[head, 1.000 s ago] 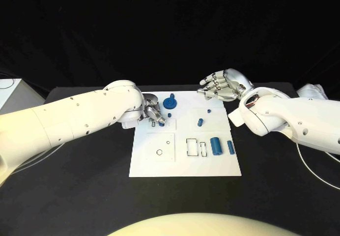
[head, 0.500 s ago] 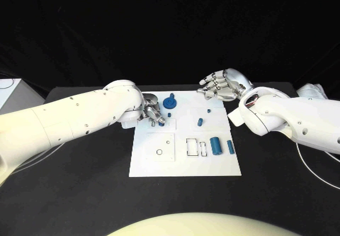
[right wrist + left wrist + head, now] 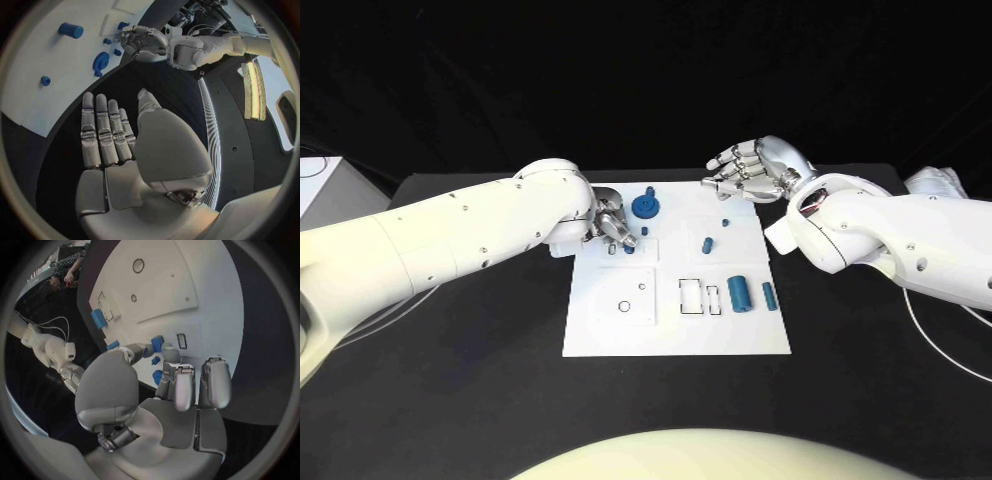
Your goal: Assemble the parts on the task board
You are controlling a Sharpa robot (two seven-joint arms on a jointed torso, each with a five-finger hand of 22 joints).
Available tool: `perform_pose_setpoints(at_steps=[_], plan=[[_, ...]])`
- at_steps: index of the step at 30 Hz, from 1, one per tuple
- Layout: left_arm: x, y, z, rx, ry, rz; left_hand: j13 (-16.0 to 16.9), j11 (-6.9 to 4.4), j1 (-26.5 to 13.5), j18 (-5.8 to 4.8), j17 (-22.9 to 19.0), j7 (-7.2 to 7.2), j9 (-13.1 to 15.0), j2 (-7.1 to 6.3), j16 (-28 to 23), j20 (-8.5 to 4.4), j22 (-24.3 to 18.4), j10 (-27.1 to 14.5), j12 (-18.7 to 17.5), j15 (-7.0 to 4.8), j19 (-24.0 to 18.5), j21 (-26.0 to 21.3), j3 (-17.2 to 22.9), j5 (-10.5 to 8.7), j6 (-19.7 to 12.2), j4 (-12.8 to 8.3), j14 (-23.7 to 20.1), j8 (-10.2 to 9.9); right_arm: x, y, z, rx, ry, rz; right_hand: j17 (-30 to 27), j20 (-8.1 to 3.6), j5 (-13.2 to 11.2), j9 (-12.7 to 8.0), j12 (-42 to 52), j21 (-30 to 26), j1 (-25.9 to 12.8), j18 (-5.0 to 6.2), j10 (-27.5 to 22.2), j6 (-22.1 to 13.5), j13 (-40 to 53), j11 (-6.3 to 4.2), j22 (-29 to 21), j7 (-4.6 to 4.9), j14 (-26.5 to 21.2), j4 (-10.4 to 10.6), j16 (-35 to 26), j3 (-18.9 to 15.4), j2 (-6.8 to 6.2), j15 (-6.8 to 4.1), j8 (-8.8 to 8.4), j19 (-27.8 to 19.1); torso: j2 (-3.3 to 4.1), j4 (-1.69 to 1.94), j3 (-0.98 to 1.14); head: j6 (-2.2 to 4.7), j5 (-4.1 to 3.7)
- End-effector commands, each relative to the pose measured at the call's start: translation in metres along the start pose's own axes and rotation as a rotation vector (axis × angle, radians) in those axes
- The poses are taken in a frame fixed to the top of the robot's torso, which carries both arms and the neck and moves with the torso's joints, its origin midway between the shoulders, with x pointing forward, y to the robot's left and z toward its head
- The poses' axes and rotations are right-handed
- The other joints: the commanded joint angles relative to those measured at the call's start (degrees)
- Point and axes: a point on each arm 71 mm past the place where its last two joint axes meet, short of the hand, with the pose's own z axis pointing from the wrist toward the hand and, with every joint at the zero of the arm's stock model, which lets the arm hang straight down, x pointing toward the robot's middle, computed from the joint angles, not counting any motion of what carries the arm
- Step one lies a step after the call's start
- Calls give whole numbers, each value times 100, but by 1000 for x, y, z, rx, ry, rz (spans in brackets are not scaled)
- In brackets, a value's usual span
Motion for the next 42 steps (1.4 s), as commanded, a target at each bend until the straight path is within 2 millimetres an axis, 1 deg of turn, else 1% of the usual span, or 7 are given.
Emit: perform_pose_setpoints(at_steps=[1,14,20,24,29,30,42], plan=[[7,-2,3,2,45,23,-3,-35,32,-28,1028,-1,-9,30,3,-2,-2,-6,-22,-34,19,11,1279,9,36,-1327,468,21,1,1,0,-14,13,1,-7,38,18,-8,-39,-19,-52,29,13,-39,-5,33,-7,259,17,-9,-18,36,5,26,-27,-7,-4,-2,7,-16,-6],[10,-4,6,-3,60,10,-53,-26,12,-26,1073,9,-5,53,23,2,-16,-28,-55,-26,7,4,1251,-8,32,-1297,482,10,2,1,0,-14,14,3,-13,39,18,-11,-40,-19,-54,30,11,-39,-13,35,-18,260,18,-10,-24,38,4,28,-29,-9,-10,5,11,-26,-31],[11,-6,6,3,65,-9,-63,-39,-122,-21,1106,-23,50,81,36,19,-45,21,-85,-14,-24,-31,822,-87,-37,-1142,491,-5,1,1,0,-13,14,3,-16,40,18,-12,-40,-19,-56,30,10,-39,-18,35,-24,260,18,-10,-28,39,3,28,-30,-10,-12,13,6,-23,-38],[10,-6,6,1,56,-18,-85,-76,-251,-16,1091,-90,44,89,24,-2,-77,14,-119,-41,-41,-68,298,-137,-28,-906,484,-62,1,1,0,-12,13,4,-19,40,17,-14,-41,-19,-59,30,9,-40,-22,36,-30,261,17,-9,-31,39,2,29,-32,-11,-11,14,5,-14,-39],[9,-3,6,-10,41,-29,-64,-57,-542,-10,1047,-70,-38,102,-8,-4,-128,-37,-123,-34,-56,-117,-711,-202,99,-318,464,-206,1,1,0,-12,13,5,-21,41,17,-15,-41,-19,-61,30,8,-41,-25,37,-34,262,17,-9,-33,39,2,30,-33,-12,-7,11,0,-4,-33],[9,-2,6,-12,38,-31,-62,-57,-554,-9,1049,-70,-40,100,-8,-2,-131,-40,-122,-33,-58,-120,-750,-209,102,-288,465,-211,1,1,0,-12,13,5,-26,42,16,-17,-42,-18,-70,30,6,-41,-32,38,-43,263,16,-6,-38,39,2,31,-35,-13,-7,11,1,-3,-33],[6,6,5,-31,9,-50,18,-37,-465,-10,1091,-51,-55,87,7,16,-115,-61,-83,-16,-39,-134,-1433,-1081,141,483,478,-307,0,0,0,-13,10,10,-85,54,-45,-46,-26,-9,-236,32,6,-32,-122,46,-164,270,38,3,-90,18,18,39,-47,-13,-2,8,-1,13,-39]])
